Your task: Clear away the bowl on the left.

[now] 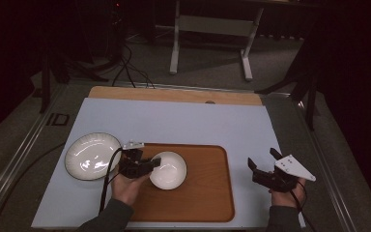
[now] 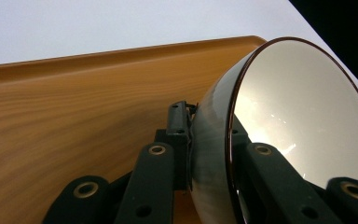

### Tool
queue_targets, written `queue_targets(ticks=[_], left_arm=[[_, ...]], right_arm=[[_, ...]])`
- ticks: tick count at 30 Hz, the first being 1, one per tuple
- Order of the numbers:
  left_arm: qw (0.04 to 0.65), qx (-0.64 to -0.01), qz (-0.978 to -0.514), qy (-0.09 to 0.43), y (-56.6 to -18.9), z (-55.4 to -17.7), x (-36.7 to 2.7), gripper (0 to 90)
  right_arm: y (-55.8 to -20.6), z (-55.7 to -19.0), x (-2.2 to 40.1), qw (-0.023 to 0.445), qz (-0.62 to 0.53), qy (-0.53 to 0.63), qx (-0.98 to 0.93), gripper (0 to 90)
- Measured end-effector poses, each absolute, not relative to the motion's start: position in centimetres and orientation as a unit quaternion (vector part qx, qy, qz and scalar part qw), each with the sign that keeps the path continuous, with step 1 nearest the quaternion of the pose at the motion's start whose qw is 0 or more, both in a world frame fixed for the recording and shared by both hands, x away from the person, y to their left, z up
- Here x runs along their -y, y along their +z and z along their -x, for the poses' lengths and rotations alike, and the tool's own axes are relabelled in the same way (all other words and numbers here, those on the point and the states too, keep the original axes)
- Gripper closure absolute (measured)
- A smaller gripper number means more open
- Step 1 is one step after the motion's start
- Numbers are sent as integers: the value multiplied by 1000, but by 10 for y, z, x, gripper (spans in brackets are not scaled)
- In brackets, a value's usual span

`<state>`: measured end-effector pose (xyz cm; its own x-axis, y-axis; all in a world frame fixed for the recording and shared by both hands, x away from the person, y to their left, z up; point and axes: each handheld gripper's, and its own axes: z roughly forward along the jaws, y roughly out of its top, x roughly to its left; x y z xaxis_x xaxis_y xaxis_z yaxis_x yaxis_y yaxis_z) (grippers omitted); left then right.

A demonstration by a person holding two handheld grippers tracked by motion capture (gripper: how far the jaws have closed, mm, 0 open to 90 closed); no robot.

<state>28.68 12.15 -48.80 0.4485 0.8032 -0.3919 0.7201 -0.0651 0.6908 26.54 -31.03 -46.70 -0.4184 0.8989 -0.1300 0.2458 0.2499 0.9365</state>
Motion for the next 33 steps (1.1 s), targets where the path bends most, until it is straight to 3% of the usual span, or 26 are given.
queue_targets(ticks=[33], left_arm=[[416, -515, -748, 39, -505, -285, -102, 800]], right_arm=[[-467, -266, 310, 356, -404, 460, -706, 136]])
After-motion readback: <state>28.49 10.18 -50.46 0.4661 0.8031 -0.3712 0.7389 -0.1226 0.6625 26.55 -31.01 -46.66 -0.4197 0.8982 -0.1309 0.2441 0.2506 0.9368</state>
